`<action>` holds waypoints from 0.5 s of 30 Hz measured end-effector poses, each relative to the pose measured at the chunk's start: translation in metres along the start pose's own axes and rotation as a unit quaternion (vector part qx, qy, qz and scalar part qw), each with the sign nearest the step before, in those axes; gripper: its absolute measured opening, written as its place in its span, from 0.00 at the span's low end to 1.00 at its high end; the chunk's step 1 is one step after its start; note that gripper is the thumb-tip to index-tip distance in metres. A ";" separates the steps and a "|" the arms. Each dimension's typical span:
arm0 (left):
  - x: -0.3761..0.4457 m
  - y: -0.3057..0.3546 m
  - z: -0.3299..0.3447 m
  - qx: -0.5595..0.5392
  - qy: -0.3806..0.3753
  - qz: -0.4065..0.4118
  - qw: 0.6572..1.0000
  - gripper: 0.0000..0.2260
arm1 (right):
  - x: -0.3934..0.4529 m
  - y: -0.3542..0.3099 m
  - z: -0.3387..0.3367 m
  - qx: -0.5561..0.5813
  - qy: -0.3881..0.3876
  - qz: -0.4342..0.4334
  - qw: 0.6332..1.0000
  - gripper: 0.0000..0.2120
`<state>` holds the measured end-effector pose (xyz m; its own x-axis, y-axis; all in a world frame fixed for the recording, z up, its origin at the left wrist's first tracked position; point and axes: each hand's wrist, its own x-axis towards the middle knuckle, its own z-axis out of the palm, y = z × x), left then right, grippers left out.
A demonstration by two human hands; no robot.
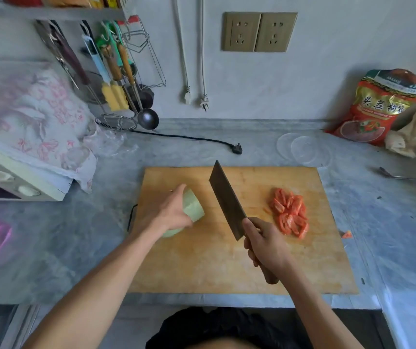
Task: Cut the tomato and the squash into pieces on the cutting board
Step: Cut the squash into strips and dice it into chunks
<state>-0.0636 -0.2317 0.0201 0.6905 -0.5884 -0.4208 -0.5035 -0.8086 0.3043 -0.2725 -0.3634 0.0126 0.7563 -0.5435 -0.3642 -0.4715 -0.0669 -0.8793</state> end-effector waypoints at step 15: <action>0.006 -0.032 0.026 -0.214 0.129 0.139 0.958 0.31 | -0.011 -0.002 0.014 0.223 0.039 0.111 0.968 0.15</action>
<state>-0.0574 -0.2097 -0.0146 0.6945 -0.7166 -0.0645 -0.4648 -0.5152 0.7201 -0.2739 -0.3458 0.0138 0.6137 -0.5655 -0.5510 -0.3627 0.4180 -0.8329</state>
